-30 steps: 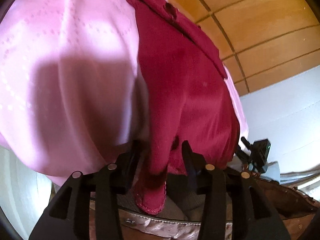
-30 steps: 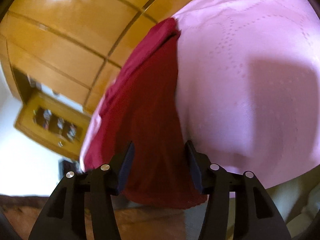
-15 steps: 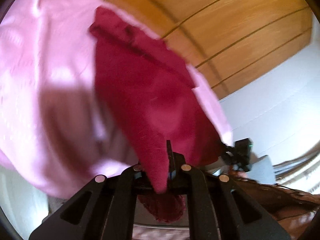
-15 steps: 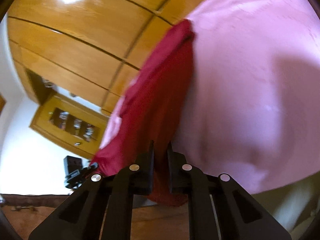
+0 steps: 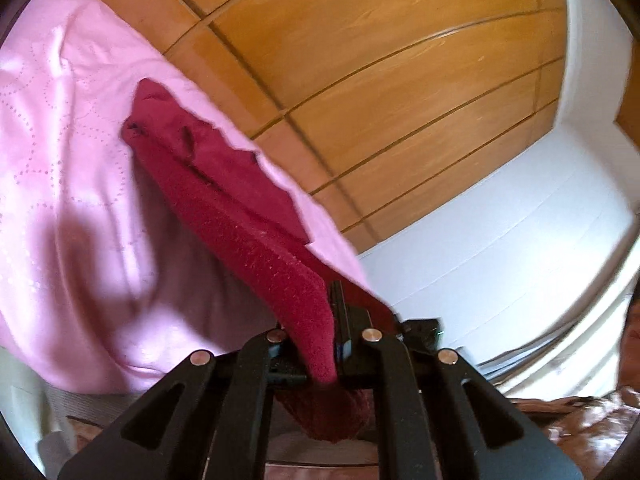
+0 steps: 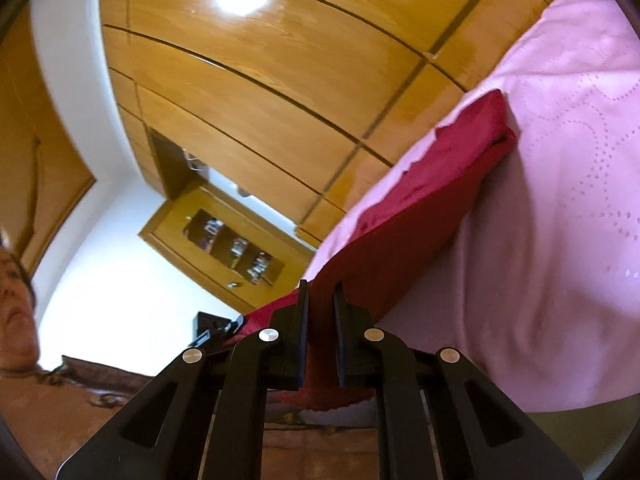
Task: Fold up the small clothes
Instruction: 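Lift the hem with both tools, fold it over toward the collar, open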
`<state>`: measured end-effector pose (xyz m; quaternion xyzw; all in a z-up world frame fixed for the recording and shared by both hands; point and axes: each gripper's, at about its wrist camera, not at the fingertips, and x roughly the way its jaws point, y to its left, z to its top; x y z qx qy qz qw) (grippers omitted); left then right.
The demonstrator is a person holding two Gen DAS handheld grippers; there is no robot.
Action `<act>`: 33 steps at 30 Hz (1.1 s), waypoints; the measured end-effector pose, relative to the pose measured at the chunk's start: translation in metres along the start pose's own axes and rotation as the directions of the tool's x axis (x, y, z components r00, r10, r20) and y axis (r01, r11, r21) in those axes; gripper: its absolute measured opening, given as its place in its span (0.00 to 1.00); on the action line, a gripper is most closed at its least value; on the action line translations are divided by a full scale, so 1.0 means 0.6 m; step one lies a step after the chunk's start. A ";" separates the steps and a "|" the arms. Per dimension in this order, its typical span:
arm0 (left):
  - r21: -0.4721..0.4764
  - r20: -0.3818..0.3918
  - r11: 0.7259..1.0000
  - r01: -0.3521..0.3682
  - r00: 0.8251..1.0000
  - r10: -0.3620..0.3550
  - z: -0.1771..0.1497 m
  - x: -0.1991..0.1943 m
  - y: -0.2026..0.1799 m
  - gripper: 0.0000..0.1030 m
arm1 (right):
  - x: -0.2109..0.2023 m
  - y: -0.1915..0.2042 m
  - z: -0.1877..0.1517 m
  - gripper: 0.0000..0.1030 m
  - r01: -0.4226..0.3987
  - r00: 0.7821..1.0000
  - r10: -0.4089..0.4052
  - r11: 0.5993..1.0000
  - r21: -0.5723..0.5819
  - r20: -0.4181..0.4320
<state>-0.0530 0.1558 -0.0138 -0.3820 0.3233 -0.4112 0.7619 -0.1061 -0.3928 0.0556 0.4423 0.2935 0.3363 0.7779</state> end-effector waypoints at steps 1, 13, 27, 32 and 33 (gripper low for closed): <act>-0.003 0.004 1.000 0.030 1.000 -0.030 0.000 -0.001 -0.003 0.06 | -0.005 0.004 -0.001 0.10 -0.019 1.000 0.019 1.000 -0.006 0.006; -0.073 0.025 0.997 0.001 1.000 0.000 0.049 0.004 0.034 0.07 | -0.002 -0.024 0.047 0.10 -0.024 0.997 0.017 0.996 0.084 0.078; -0.148 0.010 0.971 -0.188 0.982 0.191 0.211 0.133 0.165 0.11 | 0.156 -0.167 0.209 0.10 0.171 0.982 -0.187 0.944 0.280 0.031; -0.111 -0.041 0.940 -0.322 0.947 0.320 0.252 0.197 0.210 0.17 | 0.203 -0.222 0.238 0.10 0.274 0.959 -0.284 0.917 0.290 -0.007; -0.111 -0.047 0.931 -0.349 0.937 0.346 0.255 0.206 0.217 0.34 | 0.215 -0.230 0.240 0.19 0.311 0.948 -0.319 0.908 0.281 -0.020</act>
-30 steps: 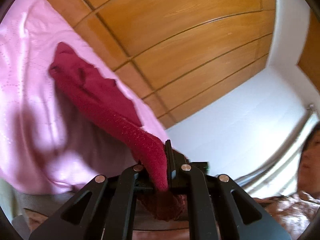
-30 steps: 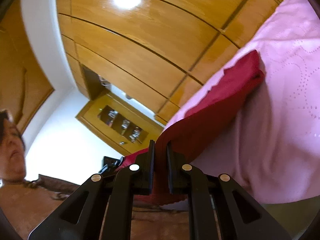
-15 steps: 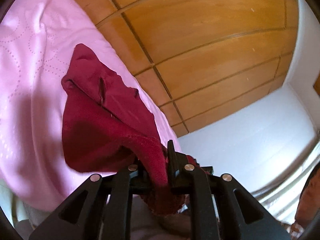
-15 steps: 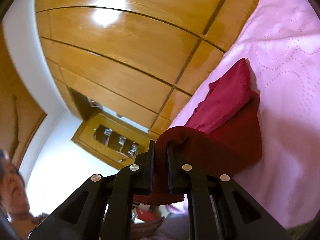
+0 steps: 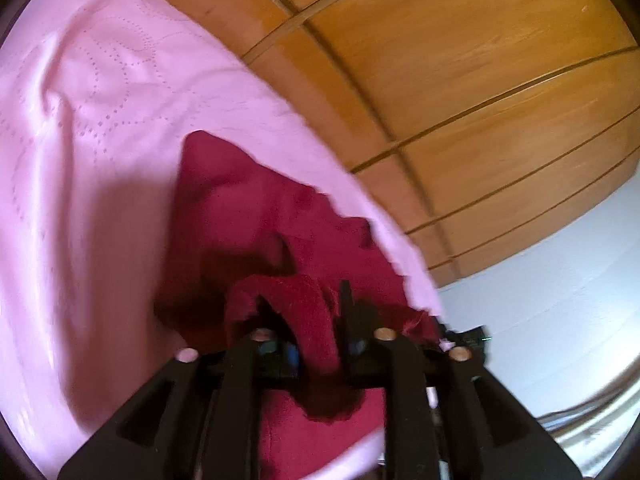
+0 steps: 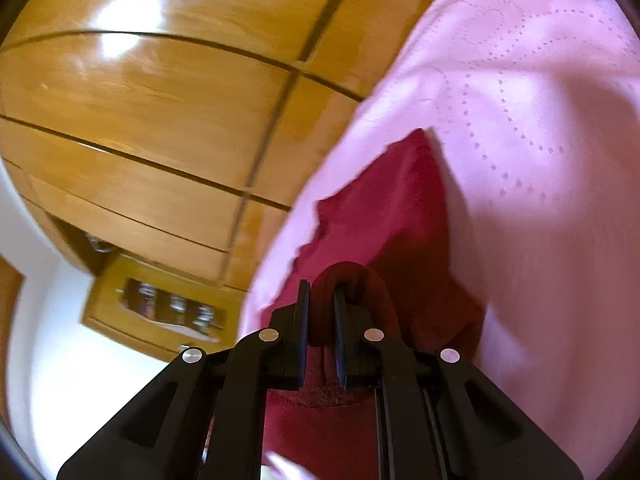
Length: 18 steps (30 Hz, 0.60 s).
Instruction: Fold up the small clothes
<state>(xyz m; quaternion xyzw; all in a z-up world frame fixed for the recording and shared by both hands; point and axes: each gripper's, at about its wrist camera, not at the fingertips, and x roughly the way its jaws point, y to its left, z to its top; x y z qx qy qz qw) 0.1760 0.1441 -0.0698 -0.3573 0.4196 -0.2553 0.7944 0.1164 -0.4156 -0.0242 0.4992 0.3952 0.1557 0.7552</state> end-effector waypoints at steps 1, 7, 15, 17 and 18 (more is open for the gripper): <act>-0.008 0.002 1.000 -0.024 1.000 0.024 -0.002 0.008 0.005 0.58 | 0.006 -0.003 0.001 0.41 0.016 1.000 -0.016 1.000 0.001 0.001; -0.068 0.160 0.998 -0.017 0.987 0.028 -0.005 -0.003 0.010 0.83 | -0.004 0.016 -0.005 0.95 -0.041 0.992 0.042 0.999 -0.011 0.122; 0.028 0.256 0.946 -0.323 0.917 0.306 -0.023 -0.019 -0.012 0.95 | 0.007 0.112 -0.029 0.96 0.384 0.923 -0.333 0.823 -0.419 0.193; 0.059 0.250 0.919 -0.390 0.897 0.365 -0.021 -0.011 -0.014 0.95 | 0.032 0.135 -0.041 0.96 0.473 0.878 -0.423 0.697 -0.538 0.224; 0.064 0.243 0.914 -0.401 0.894 0.376 -0.019 -0.007 -0.014 0.95 | 0.042 0.142 -0.045 0.96 0.496 0.862 -0.450 0.652 -0.573 0.234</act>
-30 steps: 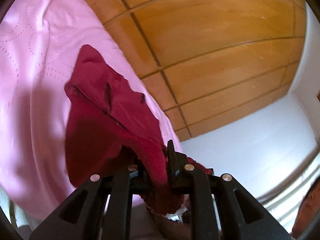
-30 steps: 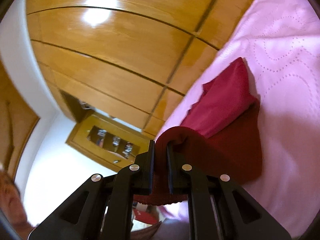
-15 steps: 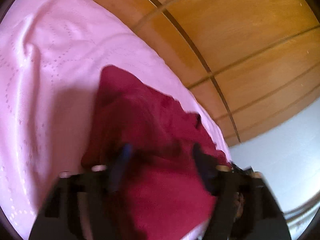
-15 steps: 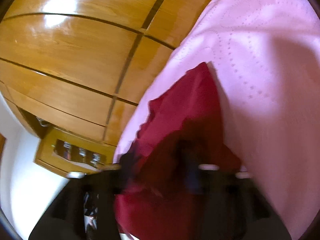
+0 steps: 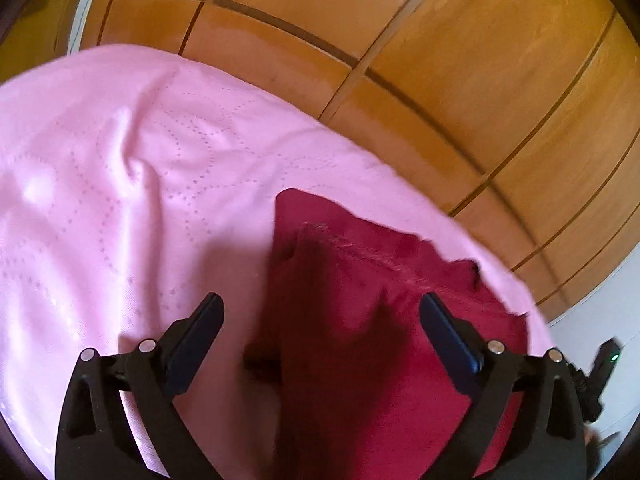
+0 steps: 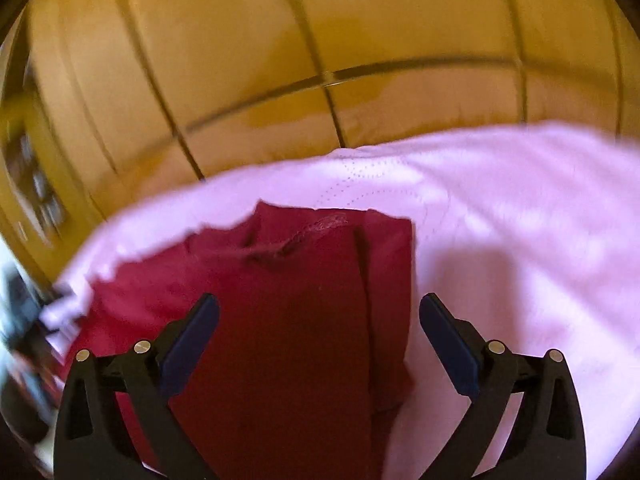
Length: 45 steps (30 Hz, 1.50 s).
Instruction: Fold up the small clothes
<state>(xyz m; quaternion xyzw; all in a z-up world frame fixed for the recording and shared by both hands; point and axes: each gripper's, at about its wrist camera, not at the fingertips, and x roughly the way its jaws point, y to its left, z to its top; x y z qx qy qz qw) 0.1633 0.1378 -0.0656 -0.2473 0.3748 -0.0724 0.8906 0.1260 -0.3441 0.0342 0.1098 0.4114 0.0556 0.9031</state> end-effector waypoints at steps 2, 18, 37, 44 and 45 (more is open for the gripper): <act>0.005 -0.021 1.000 -0.008 1.000 0.008 0.003 0.004 0.002 0.95 | 0.016 0.017 0.007 0.96 0.068 0.997 -0.070 0.995 -0.074 -0.023; 0.123 -0.182 0.992 -0.017 0.982 0.039 0.042 0.058 -0.032 0.55 | 0.121 -0.021 0.029 0.43 0.020 0.983 -0.017 1.000 0.013 -0.182; 0.157 0.007 0.988 0.007 1.000 -0.008 0.094 0.008 -0.096 0.08 | 0.045 -0.034 0.061 0.11 0.068 0.997 -0.069 0.996 0.065 0.020; 0.126 0.030 0.992 -0.009 1.000 0.005 0.116 0.046 -0.119 0.08 | 0.056 -0.058 0.075 0.11 0.006 0.999 -0.010 0.990 0.144 0.032; 0.121 0.029 0.993 -0.004 1.000 0.000 0.113 0.046 -0.118 0.08 | 0.059 -0.054 0.073 0.14 -0.020 1.000 0.018 0.991 0.133 0.017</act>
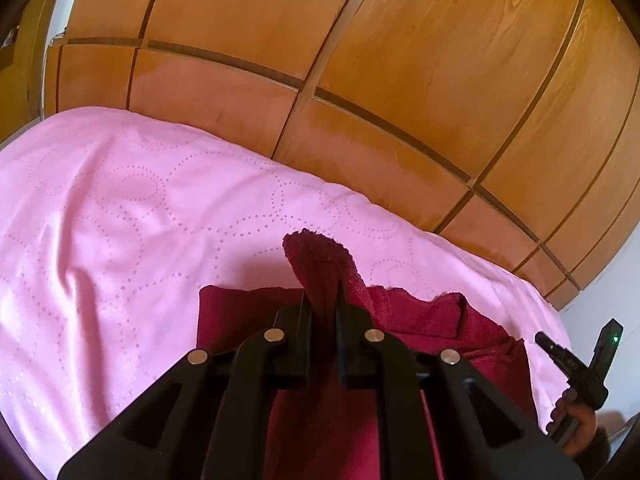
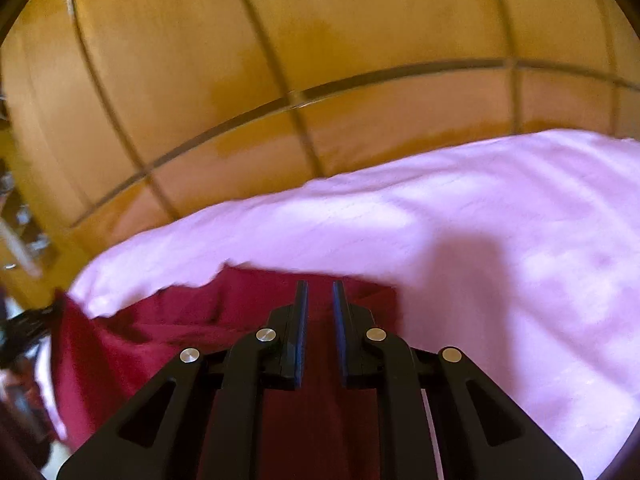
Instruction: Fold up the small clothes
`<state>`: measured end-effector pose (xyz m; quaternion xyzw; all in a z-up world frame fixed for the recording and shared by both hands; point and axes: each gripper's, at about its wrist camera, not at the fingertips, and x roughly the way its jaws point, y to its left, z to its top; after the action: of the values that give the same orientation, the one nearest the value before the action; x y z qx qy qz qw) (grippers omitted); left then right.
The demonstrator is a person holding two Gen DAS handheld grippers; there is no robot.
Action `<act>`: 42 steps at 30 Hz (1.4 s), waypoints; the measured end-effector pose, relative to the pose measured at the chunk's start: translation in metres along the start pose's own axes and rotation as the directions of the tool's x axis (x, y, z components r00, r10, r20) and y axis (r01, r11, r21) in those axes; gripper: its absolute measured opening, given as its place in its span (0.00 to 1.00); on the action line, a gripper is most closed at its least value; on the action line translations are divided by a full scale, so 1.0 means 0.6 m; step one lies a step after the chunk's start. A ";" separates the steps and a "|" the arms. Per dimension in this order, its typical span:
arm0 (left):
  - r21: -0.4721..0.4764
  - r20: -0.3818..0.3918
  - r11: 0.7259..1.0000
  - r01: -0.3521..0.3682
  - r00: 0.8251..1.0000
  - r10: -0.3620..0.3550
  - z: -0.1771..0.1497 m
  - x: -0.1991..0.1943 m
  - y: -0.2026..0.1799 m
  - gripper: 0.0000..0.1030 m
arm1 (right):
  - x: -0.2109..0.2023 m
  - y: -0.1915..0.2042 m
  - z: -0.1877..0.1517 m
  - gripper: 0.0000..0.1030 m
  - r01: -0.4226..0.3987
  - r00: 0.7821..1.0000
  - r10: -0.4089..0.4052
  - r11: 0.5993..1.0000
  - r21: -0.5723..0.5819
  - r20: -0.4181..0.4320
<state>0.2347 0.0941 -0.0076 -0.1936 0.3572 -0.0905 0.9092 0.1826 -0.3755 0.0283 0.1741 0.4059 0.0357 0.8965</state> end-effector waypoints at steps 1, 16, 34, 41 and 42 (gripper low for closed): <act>-0.001 -0.002 1.000 0.002 1.000 -0.002 -0.003 -0.001 0.002 0.08 | 0.004 0.006 -0.005 0.24 -0.003 1.000 0.003 1.000 -0.030 -0.023; -0.094 -0.062 0.996 -0.006 0.998 0.000 -0.060 -0.006 0.069 0.08 | 0.046 0.044 -0.031 0.08 0.070 0.993 -0.091 0.969 -0.236 -0.076; 0.053 -0.122 0.975 -0.218 0.967 0.223 -0.059 0.131 0.060 0.16 | 0.131 -0.001 -0.026 0.17 0.247 0.963 -0.254 0.966 -0.079 -0.093; 0.033 -0.108 0.981 -0.194 0.975 0.196 -0.066 0.129 0.067 0.17 | 0.160 0.028 -0.032 0.23 0.353 0.926 -0.372 0.913 -0.205 -0.063; 0.029 -0.112 0.981 -0.190 0.975 0.192 -0.065 0.127 0.067 0.18 | 0.161 0.033 -0.033 0.23 0.367 0.920 -0.388 0.904 -0.221 -0.055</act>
<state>0.2644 0.0962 -0.0970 -0.1445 0.4248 -0.0170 0.8935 0.2341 -0.3317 -0.0464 -0.0035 0.4694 -0.0884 0.8785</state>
